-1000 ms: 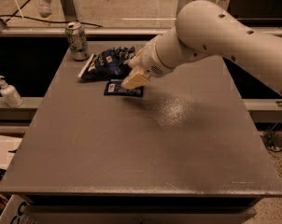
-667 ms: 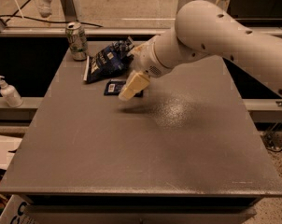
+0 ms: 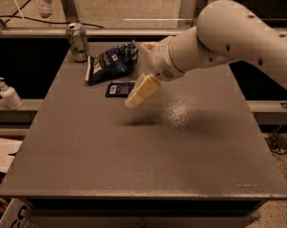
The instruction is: Move rxbar blueberry near blue chip bag
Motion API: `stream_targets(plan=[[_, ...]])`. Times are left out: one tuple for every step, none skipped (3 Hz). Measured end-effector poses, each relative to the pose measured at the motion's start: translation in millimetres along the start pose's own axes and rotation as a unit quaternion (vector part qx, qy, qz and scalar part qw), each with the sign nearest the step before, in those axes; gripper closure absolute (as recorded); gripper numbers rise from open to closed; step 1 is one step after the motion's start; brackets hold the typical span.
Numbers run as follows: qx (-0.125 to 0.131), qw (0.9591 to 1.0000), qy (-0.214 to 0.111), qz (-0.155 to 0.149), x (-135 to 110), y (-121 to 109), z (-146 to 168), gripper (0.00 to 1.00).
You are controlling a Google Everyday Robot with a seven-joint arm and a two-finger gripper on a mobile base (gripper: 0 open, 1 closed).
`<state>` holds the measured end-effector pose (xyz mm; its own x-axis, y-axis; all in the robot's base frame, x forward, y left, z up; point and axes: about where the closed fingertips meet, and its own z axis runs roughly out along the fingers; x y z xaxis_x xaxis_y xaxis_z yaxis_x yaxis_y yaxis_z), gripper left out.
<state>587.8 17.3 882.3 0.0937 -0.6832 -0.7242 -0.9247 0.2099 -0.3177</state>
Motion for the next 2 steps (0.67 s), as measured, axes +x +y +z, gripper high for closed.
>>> stream_targets(plan=[[0.008,0.9999,-0.005,0.007,12.4,7.7,-37.8,0.0],[0.019,0.9996,-0.007,0.018,24.0,12.6,-72.7,0.0]])
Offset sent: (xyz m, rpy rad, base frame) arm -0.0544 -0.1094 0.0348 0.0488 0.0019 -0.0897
